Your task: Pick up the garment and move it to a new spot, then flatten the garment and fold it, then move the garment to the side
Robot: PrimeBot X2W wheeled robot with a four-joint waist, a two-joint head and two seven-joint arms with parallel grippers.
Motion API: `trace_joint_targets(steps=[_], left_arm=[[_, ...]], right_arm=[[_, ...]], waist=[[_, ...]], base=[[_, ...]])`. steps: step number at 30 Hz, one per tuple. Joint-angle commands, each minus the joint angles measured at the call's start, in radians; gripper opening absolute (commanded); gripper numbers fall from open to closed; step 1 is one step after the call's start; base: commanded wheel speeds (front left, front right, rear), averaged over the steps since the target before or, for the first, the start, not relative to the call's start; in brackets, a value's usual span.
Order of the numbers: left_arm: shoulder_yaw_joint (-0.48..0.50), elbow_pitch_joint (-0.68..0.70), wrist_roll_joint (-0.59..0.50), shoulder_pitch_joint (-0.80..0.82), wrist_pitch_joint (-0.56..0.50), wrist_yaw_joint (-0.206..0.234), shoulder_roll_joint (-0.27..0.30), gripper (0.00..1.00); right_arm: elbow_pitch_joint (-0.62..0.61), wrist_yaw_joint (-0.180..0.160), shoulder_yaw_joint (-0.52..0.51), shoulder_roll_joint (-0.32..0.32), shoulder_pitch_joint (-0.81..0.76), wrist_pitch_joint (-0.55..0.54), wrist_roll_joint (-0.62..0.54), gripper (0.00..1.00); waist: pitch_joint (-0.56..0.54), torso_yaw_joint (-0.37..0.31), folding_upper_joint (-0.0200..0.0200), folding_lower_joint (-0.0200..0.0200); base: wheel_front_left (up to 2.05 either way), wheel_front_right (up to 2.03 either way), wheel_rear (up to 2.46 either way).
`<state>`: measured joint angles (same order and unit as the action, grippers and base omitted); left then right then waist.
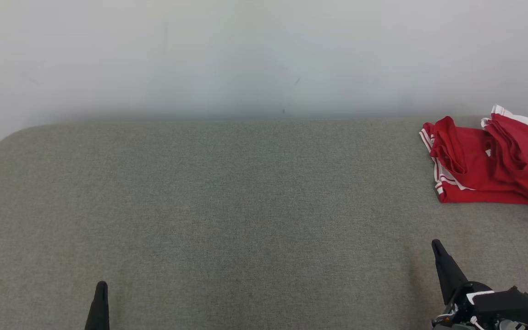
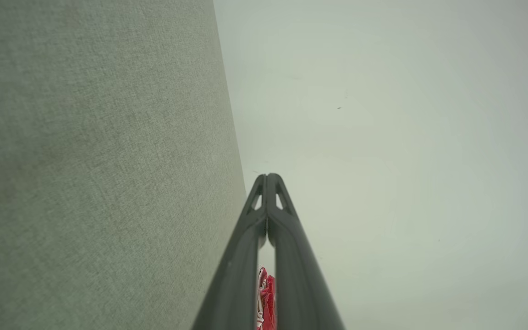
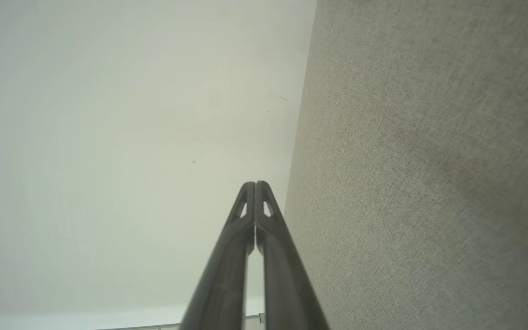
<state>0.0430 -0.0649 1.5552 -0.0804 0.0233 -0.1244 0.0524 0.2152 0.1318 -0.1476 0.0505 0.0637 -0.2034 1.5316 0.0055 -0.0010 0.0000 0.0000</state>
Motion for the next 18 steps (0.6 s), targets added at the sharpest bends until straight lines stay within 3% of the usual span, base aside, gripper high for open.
trace_joint_targets(steps=[1, 18], left_arm=[[0.005, 0.007, 0.024, 0.006, -0.007, -0.006, 0.004, 0.0], [0.009, 0.01, 0.08, 0.006, -0.016, -0.009, 0.003, 0.0]], right_arm=[[-0.003, -0.002, -0.004, -0.001, 0.011, -0.009, 0.026, 0.0], [-0.006, -0.002, -0.009, -0.001, 0.012, -0.027, 0.083, 0.0]], waist=[[-0.001, 0.0, 0.0, 0.0], [-0.004, 0.001, 0.0, 0.0]], base=[[0.0, 0.0, 0.0], [0.0, 0.0, 0.0]])
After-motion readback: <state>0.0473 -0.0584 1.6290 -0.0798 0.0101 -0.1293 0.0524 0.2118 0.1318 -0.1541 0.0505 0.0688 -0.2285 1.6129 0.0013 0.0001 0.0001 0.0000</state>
